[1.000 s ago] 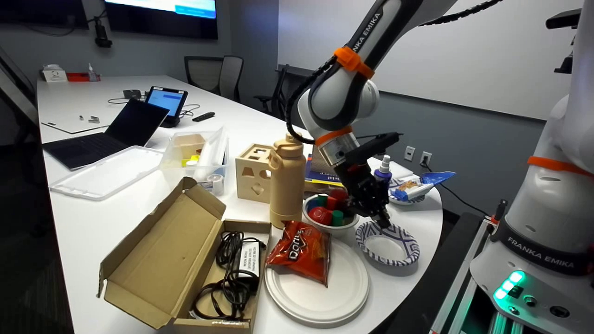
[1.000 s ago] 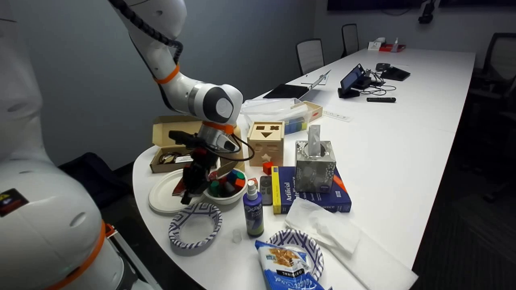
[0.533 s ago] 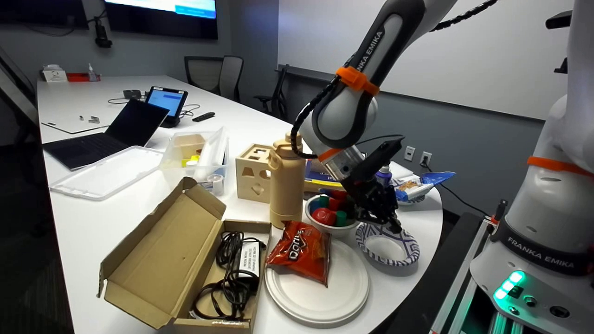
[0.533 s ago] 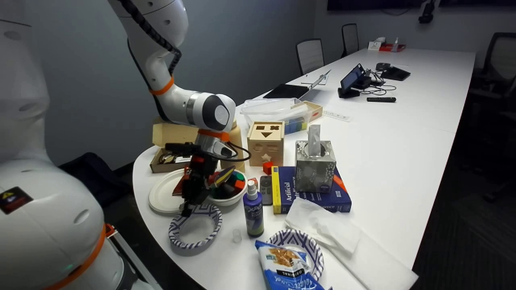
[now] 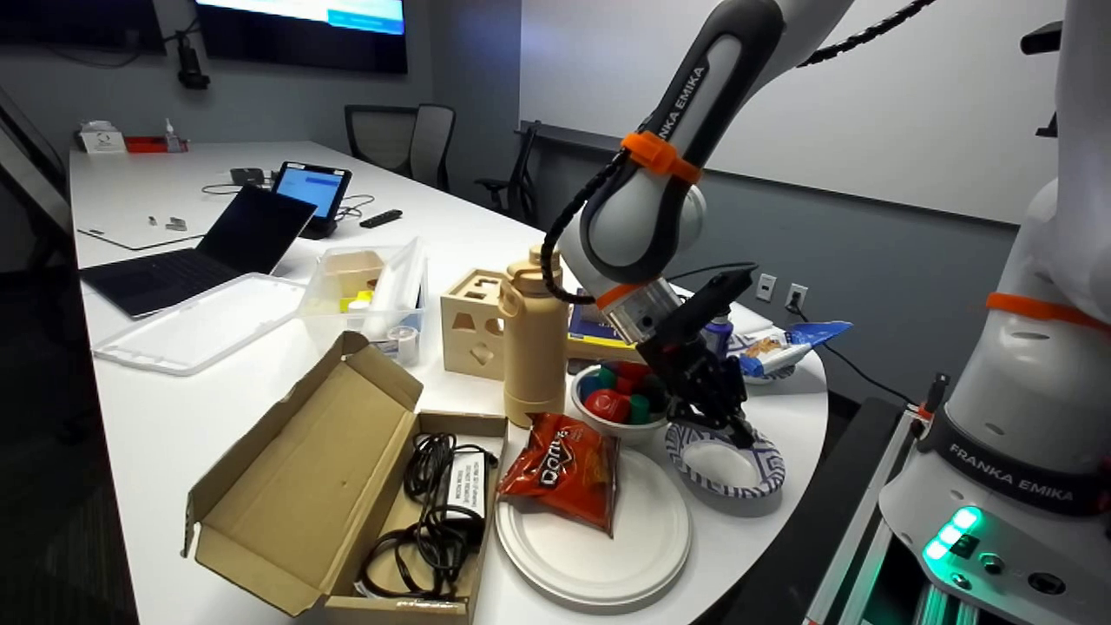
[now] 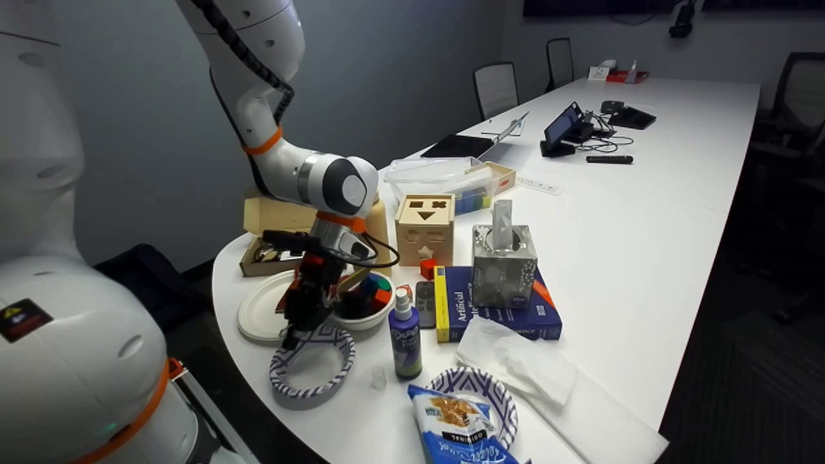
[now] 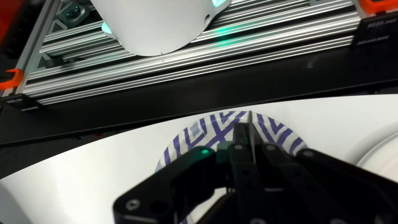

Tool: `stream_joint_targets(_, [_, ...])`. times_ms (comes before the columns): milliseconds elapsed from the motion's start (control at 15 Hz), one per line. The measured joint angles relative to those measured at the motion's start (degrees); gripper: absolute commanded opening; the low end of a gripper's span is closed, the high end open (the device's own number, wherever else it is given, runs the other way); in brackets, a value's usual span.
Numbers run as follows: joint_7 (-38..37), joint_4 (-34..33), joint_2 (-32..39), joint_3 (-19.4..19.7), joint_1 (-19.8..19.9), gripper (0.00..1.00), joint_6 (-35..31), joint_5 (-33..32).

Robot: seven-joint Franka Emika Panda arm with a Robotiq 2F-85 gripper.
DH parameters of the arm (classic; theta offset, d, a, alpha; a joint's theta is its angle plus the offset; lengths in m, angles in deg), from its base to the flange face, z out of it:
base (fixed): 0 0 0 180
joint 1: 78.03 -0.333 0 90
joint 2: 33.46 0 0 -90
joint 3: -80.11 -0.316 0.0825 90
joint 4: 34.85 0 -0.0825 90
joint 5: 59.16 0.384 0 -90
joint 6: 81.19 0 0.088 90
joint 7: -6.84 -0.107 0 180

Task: Move the objects in the plate around with the cake knife

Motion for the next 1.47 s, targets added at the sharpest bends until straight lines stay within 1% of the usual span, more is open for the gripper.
stream_joint_targets(200, [2.85,-0.06,-0.70,0.05,0.87,0.01,-0.91,4.45])
stream_joint_targets(400, [6.30,0.10,-3.18,0.21,2.10,0.01,-2.10,9.33])
stream_joint_targets(533, [7.94,0.59,-5.77,0.42,2.82,0.01,-2.30,11.72])
stream_joint_targets(733, [8.41,2.86,-10.64,0.59,3.19,0.01,-1.87,13.74])
stream_joint_targets(933, [8.41,6.82,-16.43,-0.01,3.04,0.01,1.94,15.72])
stream_joint_targets(1067, [9.46,9.75,-20.14,-0.98,2.36,0.01,5.46,18.41])
stream_joint_targets(1200, [12.50,12.22,-22.73,-2.38,0.80,0.01,8.05,22.21])
stream_joint_targets(1333, [16.98,13.60,-23.60,-3.99,-1.36,0.01,9.27,25.81])
stream_joint_targets(1467, [21.55,13.57,-23.26,-5.53,-3.46,0.01,9.32,28.28])
